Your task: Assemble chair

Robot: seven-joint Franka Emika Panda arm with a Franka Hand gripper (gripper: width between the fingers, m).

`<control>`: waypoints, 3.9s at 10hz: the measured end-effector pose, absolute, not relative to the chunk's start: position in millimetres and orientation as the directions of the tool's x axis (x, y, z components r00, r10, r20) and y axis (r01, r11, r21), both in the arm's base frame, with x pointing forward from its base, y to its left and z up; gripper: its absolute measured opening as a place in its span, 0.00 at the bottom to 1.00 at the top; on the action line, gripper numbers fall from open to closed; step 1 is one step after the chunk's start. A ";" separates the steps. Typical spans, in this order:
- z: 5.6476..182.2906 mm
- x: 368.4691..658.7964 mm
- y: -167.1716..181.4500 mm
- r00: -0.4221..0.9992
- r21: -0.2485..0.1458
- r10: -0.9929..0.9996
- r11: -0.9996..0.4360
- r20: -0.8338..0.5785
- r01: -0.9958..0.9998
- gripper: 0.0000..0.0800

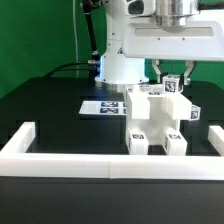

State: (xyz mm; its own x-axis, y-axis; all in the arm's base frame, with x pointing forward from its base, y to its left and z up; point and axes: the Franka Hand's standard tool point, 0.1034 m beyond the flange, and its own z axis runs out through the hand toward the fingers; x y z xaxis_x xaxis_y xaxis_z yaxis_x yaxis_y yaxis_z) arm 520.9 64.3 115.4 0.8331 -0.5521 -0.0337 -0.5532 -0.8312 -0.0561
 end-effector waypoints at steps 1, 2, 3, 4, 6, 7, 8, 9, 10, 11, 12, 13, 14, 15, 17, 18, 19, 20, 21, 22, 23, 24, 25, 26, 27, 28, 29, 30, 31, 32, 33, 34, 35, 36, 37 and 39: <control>115.5 520.9 64.6 0.856 -0.053 -0.517 -0.854 -0.029 -0.518 0.50; 115.9 520.8 66.8 0.882 -0.054 -0.470 -0.880 -0.025 -0.471 0.67; 116.7 521.0 67.8 0.892 -0.056 -0.452 -0.890 -0.023 -0.453 0.67; 117.4 521.2 68.0 0.928 -0.058 -0.371 -0.927 -0.017 -0.372 0.78; 117.1 521.1 67.0 0.990 -0.061 -0.144 -0.988 -0.003 -0.144 0.80; 117.0 520.8 66.8 0.999 -0.060 -0.047 -0.997 0.002 -0.047 0.81; 116.7 520.5 66.8 0.999 -0.060 0.054 -0.997 0.008 0.054 0.81; 116.6 520.3 66.8 0.991 -0.059 0.130 -0.990 0.012 0.130 0.81; 116.5 520.2 66.7 0.975 -0.056 0.223 -0.973 0.017 0.223 0.81; 116.5 520.2 66.4 0.955 -0.048 0.297 -0.953 0.019 0.298 0.81; 116.5 520.2 65.9 0.935 -0.044 0.353 -0.934 0.020 0.353 0.81; 116.5 520.3 64.7 0.904 -0.038 0.426 -0.904 0.021 0.427 0.81; 116.5 520.4 63.4 0.874 -0.033 0.486 -0.873 0.022 0.486 0.81; 116.4 520.4 62.4 0.848 -0.030 0.529 -0.848 0.022 0.529 0.81; 116.1 520.4 61.2 0.825 -0.025 0.565 -0.824 0.020 0.565 0.79; 116.0 520.3 61.2 0.825 -0.025 0.564 -0.825 0.019 0.564 0.58; 115.9 520.4 61.1 0.826 -0.025 0.563 -0.826 0.019 0.563 0.35; 115.8 520.3 61.1 0.845 -0.026 0.535 -0.844 0.018 0.535 0.36; 115.9 520.3 61.1 0.844 -0.026 0.536 -0.844 0.018 0.536 0.36; 115.7 520.5 61.4 0.865 -0.028 0.501 -0.865 0.018 0.501 0.36; 115.6 520.7 61.6 0.925 -0.030 0.381 -0.924 0.014 0.381 0.36; 115.4 520.7 61.8 0.960 -0.032 0.278 -0.960 0.011 0.279 0.36; 115.2 520.8 62.0 0.986 -0.037 0.164 -0.986 0.008 0.164 0.36; 115.2 520.9 62.2 0.998 -0.041 0.058 -0.997 0.004 0.058 0.36; 115.0 521.1 62.4 0.999 -0.043 -0.049 -0.998 0.001 -0.049 0.36; 114.9 521.5 62.6 0.987 -0.045 -0.159 -0.986 -0.003 -0.159 0.36; 114.9 521.6 63.2 0.965 -0.048 -0.264 -0.963 -0.008 -0.264 0.36; 115.0 521.6 63.8 0.937 -0.050 -0.350 -0.935 -0.013 -0.350 0.36; 115.0 521.6 64.6 0.899 -0.049 -0.437 -0.898 -0.018 -0.437 0.36; 115.0 521.5 65.2 0.870 -0.048 -0.493 -0.869 -0.021 -0.493 0.36; 114.8 521.4 65.2 0.863 -0.048 -0.504 -0.862 -0.022 -0.505 0.36; 114.7 521.3 65.3 0.865 -0.047 -0.501 -0.864 -0.022 -0.502 0.48; 114.7 521.3 65.4 0.872 -0.046 -0.489 -0.871 -0.020 -0.489 0.65; 115.4 521.4 67.0 0.904 -0.044 -0.427 -0.903 -0.015 -0.427 0.76; 116.3 521.6 67.9 0.918 -0.046 -0.396 -0.917 -0.011 -0.396 0.76; 117.0 522.6 67.0 0.984 -0.048 -0.179 -0.983 0.007 -0.179 0.81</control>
Offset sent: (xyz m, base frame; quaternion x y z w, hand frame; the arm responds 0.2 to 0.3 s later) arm -0.0028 0.0030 0.0077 -0.0070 0.0120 -0.0869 0.9961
